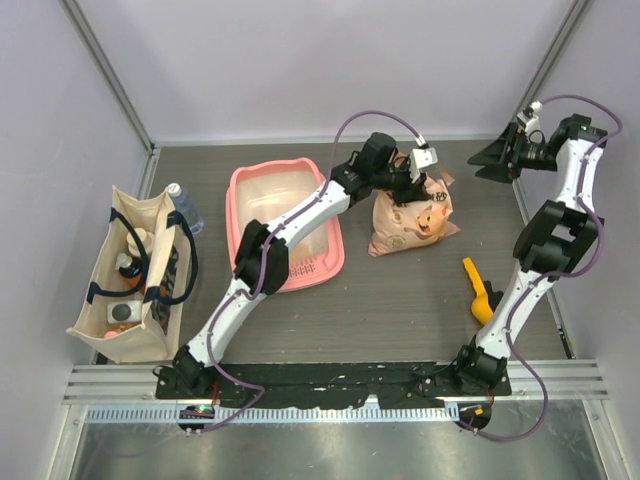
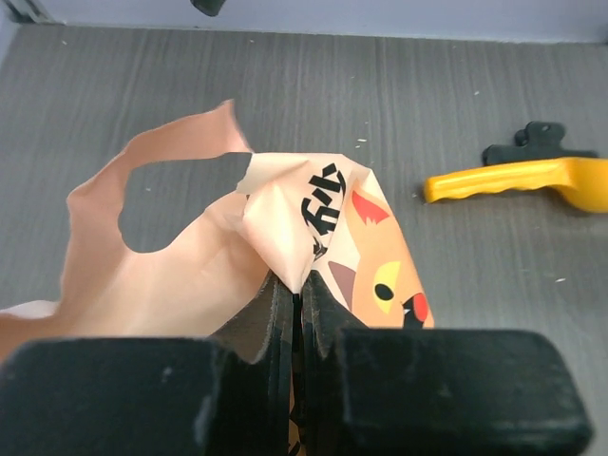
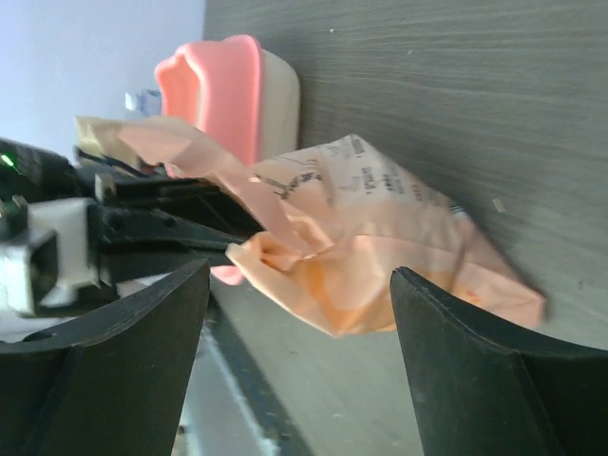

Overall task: Fill the litter box with clean litter
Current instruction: Close the cat litter bag at the center of the board.

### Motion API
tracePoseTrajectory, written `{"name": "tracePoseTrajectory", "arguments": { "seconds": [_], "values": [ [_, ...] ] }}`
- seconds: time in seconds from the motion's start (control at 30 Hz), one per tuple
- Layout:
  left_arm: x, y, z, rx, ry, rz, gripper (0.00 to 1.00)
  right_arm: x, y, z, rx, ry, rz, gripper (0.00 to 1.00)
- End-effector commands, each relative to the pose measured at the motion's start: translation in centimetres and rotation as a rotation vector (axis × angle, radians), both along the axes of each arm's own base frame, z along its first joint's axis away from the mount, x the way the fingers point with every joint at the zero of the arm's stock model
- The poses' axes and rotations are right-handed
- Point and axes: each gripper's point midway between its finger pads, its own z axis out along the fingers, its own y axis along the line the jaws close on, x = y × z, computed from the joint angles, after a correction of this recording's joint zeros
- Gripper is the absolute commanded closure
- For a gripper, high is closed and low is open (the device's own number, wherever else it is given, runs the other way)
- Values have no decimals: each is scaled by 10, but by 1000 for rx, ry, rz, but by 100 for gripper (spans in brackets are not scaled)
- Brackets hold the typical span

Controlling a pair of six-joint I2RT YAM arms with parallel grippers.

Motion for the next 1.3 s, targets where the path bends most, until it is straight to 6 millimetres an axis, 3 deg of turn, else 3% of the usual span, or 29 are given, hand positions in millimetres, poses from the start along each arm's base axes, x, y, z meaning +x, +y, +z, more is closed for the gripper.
{"name": "tracePoseTrajectory", "arguments": {
  "seconds": [0.0, 0.03, 0.13, 0.37, 0.47, 0.6, 0.83, 1.03, 1.27],
  "values": [
    [-22, -3, 53, -108, 146, -36, 100, -43, 21, 25, -173, -417, 251, 21],
    [-25, -2, 55, -109, 168, -45, 100, -53, 26, 44, -240, -555, 291, 21],
    [-35, -1, 54, -103, 222, -67, 100, -63, 42, 55, -327, -766, 388, 25],
    [-39, 10, 44, -61, 271, -89, 100, -89, 79, 88, -350, -967, 474, 32],
    [-41, 12, 48, -67, 285, -99, 100, -108, 96, 84, -397, -990, 545, 34],
    [-48, 17, 51, -53, 318, -124, 100, -126, 103, 41, -429, -957, 642, 35],
    [-56, 40, 52, -15, 282, -165, 100, -127, 104, 22, -494, -1048, 743, 26],
    [-67, 46, 52, -2, 306, -189, 100, -126, 120, 13, -522, -1130, 859, 26],
    [-69, 49, 56, -18, 294, -188, 100, -131, 127, -11, -510, -1118, 945, 30]
  ]
}}
